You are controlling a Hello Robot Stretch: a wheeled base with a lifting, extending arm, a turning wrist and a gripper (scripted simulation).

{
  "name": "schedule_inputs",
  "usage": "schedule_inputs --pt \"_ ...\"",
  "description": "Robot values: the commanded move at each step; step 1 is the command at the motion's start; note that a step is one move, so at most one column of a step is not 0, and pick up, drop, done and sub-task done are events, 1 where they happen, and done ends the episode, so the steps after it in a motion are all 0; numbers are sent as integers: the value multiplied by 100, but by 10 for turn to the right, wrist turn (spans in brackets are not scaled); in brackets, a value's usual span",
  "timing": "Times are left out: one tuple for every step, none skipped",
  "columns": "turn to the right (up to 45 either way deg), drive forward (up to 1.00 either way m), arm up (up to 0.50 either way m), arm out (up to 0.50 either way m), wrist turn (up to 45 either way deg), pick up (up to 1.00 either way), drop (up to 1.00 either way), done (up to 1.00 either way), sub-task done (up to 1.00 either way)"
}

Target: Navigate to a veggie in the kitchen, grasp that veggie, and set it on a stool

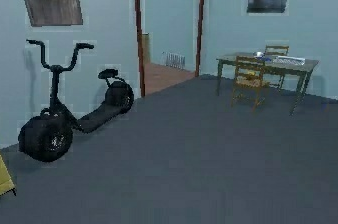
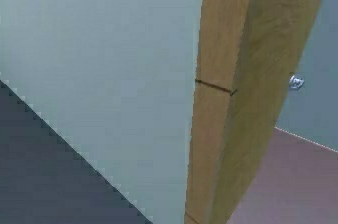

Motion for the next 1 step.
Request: schedule_inputs --pt "0 100 0 0 0 0 0 0 0"
